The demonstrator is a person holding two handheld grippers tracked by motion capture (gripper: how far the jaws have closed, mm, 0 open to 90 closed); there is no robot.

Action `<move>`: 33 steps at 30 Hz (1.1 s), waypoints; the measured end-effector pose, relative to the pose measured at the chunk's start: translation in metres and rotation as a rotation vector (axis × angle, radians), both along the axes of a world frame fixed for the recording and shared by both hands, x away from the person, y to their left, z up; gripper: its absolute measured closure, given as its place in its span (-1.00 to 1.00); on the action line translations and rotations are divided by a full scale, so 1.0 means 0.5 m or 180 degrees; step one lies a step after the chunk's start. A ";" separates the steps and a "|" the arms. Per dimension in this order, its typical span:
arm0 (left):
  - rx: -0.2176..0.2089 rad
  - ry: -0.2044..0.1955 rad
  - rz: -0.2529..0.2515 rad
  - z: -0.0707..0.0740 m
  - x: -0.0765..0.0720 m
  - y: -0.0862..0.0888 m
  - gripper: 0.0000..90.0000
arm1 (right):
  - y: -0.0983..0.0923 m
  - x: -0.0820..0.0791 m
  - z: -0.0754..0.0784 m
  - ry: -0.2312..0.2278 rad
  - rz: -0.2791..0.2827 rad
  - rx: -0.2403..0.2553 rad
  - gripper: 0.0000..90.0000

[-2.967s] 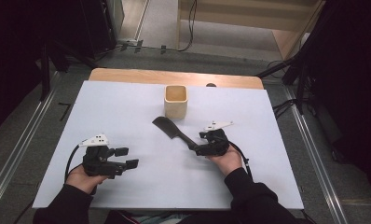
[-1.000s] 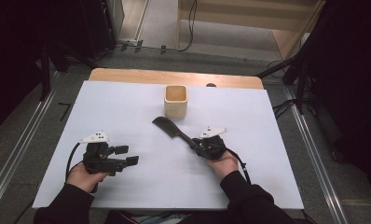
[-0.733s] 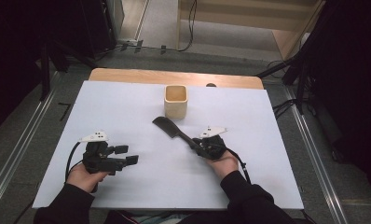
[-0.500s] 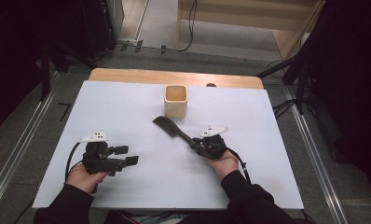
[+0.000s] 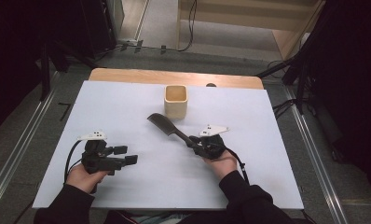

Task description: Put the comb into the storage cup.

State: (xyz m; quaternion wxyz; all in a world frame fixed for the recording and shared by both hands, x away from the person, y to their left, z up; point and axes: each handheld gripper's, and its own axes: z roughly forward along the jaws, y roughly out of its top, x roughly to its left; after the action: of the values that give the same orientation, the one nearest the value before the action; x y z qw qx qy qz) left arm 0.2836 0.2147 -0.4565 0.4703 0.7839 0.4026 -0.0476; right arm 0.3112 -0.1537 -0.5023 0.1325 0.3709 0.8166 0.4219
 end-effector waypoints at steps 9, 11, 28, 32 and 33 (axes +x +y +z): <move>-0.0032 0.0016 0.0049 0.004 0.003 -0.004 -0.49 | 0.017 -0.010 0.024 0.0023 -0.0031 0.0157 0.56; -0.0044 0.0043 0.0069 0.005 0.005 -0.006 -0.49 | 0.020 -0.010 0.027 0.0027 -0.0035 0.0197 0.56; -0.0020 0.0196 0.0203 0.021 0.035 -0.037 -0.46 | 0.080 -0.004 0.070 0.0217 -0.0082 0.0467 0.56; -0.0037 0.0181 0.0297 0.025 0.042 -0.037 -0.46 | 0.097 -0.003 0.073 0.0219 -0.0121 0.0503 0.56; -0.0049 0.0178 0.0308 0.027 0.045 -0.037 -0.45 | 0.101 -0.002 0.073 0.0224 -0.0132 0.0499 0.56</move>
State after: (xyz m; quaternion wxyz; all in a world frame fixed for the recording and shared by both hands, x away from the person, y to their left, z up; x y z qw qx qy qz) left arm 0.3059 0.1964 -0.4429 0.4666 0.7582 0.4527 -0.0498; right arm 0.3101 -0.1030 -0.4659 0.0831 0.4115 0.7774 0.4684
